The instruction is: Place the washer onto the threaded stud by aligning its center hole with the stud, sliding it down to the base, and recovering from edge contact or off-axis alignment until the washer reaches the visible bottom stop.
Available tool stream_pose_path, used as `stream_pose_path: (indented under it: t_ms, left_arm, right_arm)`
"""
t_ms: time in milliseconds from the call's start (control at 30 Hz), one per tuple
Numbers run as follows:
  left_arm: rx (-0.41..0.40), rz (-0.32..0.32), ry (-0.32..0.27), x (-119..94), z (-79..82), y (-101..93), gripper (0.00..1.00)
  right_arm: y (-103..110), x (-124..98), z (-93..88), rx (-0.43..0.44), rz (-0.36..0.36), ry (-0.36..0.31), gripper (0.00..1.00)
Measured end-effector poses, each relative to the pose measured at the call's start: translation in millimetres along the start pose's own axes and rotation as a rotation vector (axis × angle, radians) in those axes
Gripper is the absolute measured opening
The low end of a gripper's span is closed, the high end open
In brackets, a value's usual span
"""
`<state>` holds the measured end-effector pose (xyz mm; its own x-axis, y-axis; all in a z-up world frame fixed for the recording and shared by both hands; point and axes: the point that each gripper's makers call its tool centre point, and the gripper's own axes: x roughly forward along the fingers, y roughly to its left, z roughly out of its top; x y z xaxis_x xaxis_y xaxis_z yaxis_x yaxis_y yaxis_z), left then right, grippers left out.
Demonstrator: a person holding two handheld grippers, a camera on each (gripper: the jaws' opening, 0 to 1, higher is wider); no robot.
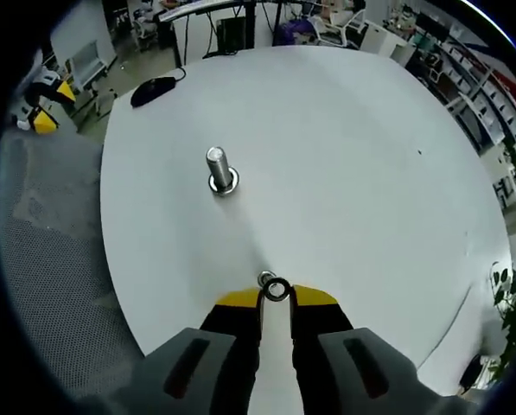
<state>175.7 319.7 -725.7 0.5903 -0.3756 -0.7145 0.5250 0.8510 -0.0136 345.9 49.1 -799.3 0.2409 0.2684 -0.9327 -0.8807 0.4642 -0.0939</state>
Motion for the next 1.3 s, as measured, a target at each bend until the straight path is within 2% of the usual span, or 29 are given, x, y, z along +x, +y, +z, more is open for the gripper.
stream_pose_path:
  t_ms: [233,433,767,1300]
  left_arm:
    - [0.0,-0.001,0.001,0,-0.2,0.3,0.24]
    - [-0.004,0.001,0.001,0,0.1,0.5,0.23]
    - [-0.004,0.0,0.0,0,0.1,0.8,0.23]
    - [-0.018,0.0,-0.015,-1,2.6,1.0,0.23]
  right_arm:
    - [4,3,1.7,-0.022,0.004,0.014,0.14]
    - [3,6,0.3,-0.008,0.014,0.024,0.14]
    - [-6,24,-4.3,0.0,0.026,0.045,0.14]
    - [-1,48,-13.6,0.0,0.032,0.089,0.14]
